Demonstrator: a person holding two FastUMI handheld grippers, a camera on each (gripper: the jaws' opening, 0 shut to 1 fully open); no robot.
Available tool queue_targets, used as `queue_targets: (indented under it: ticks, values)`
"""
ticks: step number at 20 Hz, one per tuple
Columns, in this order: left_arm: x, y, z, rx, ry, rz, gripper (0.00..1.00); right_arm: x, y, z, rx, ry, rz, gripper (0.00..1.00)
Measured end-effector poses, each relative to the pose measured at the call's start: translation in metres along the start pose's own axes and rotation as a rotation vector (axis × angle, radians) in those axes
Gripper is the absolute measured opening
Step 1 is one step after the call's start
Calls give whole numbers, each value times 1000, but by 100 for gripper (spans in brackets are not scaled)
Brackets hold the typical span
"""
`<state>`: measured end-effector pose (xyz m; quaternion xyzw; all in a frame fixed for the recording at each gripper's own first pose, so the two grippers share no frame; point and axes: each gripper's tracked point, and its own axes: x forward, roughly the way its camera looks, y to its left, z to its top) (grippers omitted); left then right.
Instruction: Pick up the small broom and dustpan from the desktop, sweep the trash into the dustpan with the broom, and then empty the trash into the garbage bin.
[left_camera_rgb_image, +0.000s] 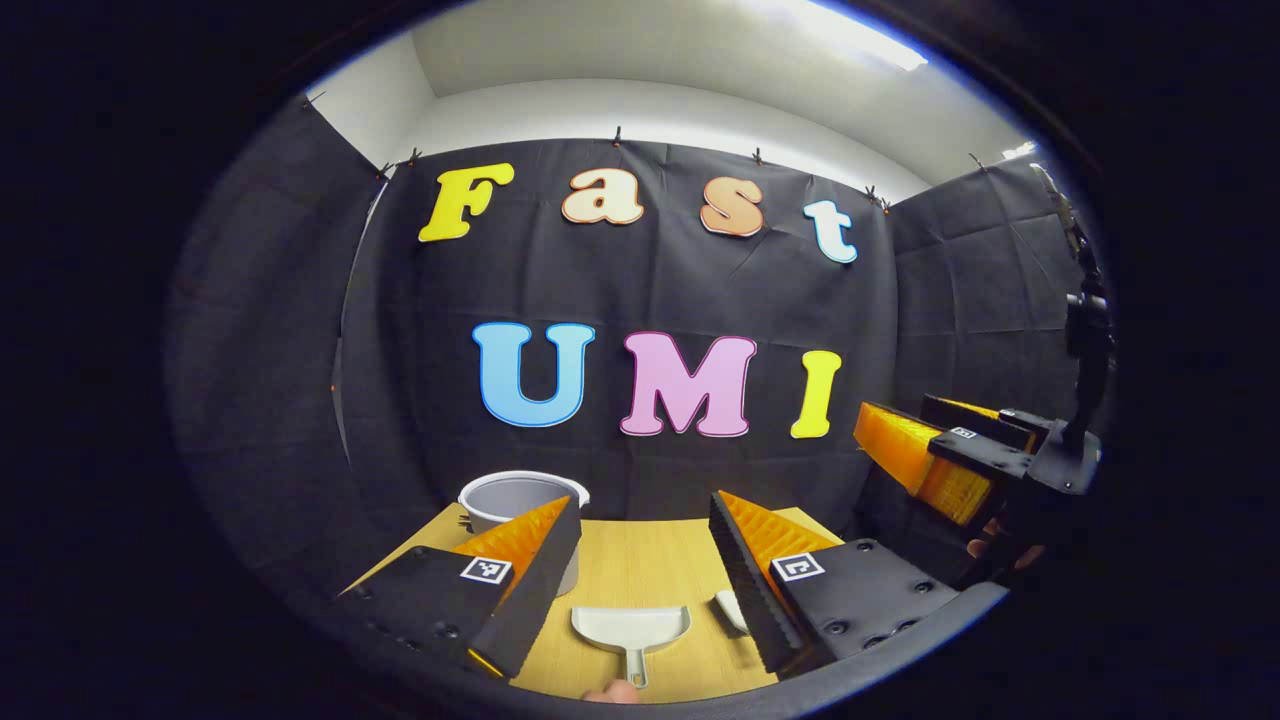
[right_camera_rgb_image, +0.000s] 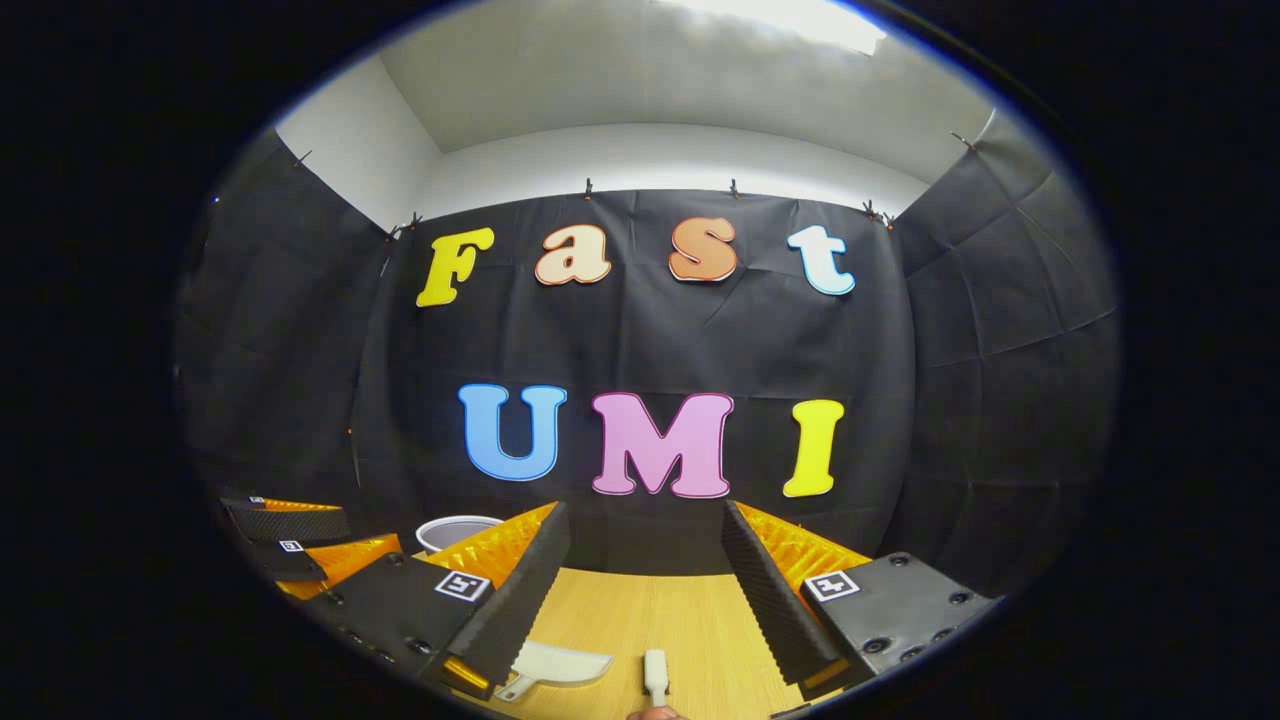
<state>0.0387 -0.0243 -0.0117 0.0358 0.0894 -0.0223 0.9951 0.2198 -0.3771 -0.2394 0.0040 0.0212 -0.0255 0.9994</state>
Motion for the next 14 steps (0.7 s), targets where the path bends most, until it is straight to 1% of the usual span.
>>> queue_targets:
  ticks: [2,3,8,9,10,14]
  values:
    - [3,0,0,7,-4,-2,77,0,1,-5,6,9,2,98]
    - [-3,2,-4,4,-2,-4,77,1,1,-7,7,14,3,98]
    - [5,-1,-1,12,-7,-20,77,2,4,-7,-10,3,2,98]
    - [5,-2,-1,9,-6,-23,77,1,5,-8,-9,5,7,94]
    - [5,-2,-1,4,-5,-26,77,1,7,-8,-3,5,16,98]
    - [5,-4,-1,-3,-3,-28,77,2,5,-9,1,1,12,98]
